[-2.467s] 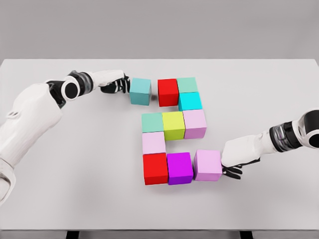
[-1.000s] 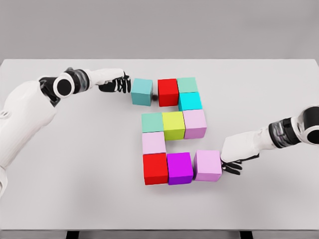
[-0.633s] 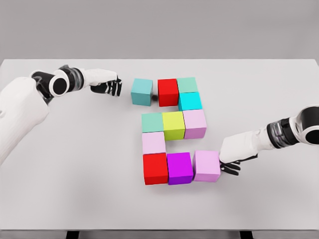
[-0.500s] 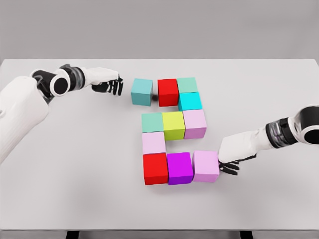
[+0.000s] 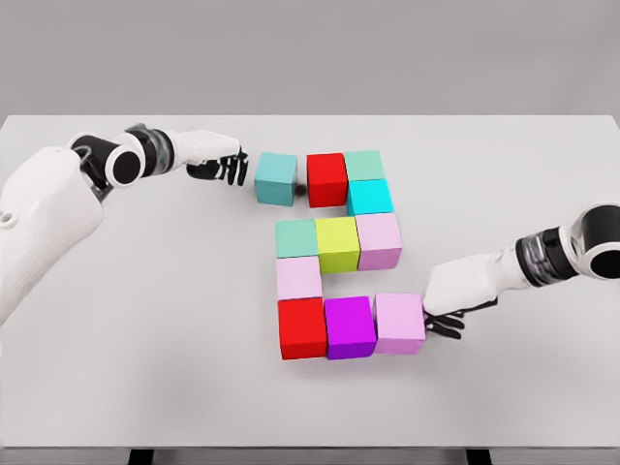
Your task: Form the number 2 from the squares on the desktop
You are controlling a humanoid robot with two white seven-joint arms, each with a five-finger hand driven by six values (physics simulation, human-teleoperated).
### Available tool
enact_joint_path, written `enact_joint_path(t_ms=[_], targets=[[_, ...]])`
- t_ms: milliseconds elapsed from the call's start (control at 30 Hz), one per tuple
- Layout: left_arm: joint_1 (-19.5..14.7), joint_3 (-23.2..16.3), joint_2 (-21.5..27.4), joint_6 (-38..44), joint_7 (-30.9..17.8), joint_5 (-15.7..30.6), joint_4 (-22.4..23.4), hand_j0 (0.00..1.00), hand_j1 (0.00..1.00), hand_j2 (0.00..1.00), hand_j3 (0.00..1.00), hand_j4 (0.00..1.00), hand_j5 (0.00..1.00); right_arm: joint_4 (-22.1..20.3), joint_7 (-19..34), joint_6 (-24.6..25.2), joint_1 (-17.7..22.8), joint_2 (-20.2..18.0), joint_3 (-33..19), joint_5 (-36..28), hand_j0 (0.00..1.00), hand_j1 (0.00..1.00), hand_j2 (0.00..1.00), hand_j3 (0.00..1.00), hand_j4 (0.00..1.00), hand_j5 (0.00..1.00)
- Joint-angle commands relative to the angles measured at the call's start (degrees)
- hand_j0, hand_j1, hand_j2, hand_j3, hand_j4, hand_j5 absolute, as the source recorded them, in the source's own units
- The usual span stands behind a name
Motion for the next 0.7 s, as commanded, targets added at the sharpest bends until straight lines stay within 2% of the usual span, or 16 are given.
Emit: enact_joint_path(t_ms=[0,67,167,200,267,367,467,567,667], targets=[[0.0,-0.01,-0.02,-0.11,0.01,0.13,-0.36,0.36,0.36,0.36,0.36,0.36,0.36,0.26,0.0,0.1,0.09,-0.51,-0.24,0.4,0.1,0.1,0.1,0.1,0.1,0.1],[0.26,0.08,0.06,-0.02,0.01,0.4,-2.47,0.36,0.36,0.36,0.36,0.36,0.36,1.32,0.0,0.1,0.09,-0.69,-0.94,1.63,0.1,0.1,0.1,0.1,0.1,0.1],[0.35,0.08,0.06,-0.02,0.01,0.4,-2.47,0.36,0.36,0.36,0.36,0.36,0.36,2.99,0.0,0.1,0.0,-1.3,-1.12,1.72,0.1,0.1,0.1,0.1,0.1,0.1],[0.26,-0.01,-0.02,-0.02,0.01,0.4,-2.47,0.36,0.36,0.36,0.36,0.36,0.36,2.99,0.0,0.1,0.0,-2.44,-1.21,1.63,0.1,0.1,0.1,0.1,0.1,0.1],[0.35,-0.01,-0.02,-0.02,0.01,0.4,-2.47,0.36,0.36,0.36,0.36,0.36,0.36,2.99,0.0,0.1,0.0,-5.08,-4.89,1.55,0.11,0.11,0.11,0.11,0.11,0.11],[0.44,-0.01,0.06,-0.11,0.01,0.4,-2.47,0.36,0.36,0.36,0.36,0.36,0.36,2.9,0.0,0.1,-0.17,-5.34,-5.34,1.37,0.11,0.11,0.11,0.11,0.11,0.11],[0.35,-0.1,-0.02,-0.11,0.01,0.49,-2.47,0.36,0.36,0.36,0.36,0.36,0.36,2.99,0.0,0.1,-0.88,-5.69,-7.97,1.2,0.12,0.12,0.12,0.12,0.12,0.12],[0.35,-0.1,-0.11,-0.11,0.01,0.49,-2.47,0.36,0.36,0.36,0.36,0.36,0.36,6.59,0.0,0.1,-0.88,-6.93,-9.99,0.76,0.14,0.14,0.14,0.14,0.14,0.14],[0.44,-0.19,-0.2,-0.11,0.01,0.49,-2.47,0.36,0.36,0.36,0.36,0.36,0.36,6.77,0.0,0.1,-0.97,-7.54,-11.14,0.05,0.18,0.18,0.18,0.18,0.18,0.18]])
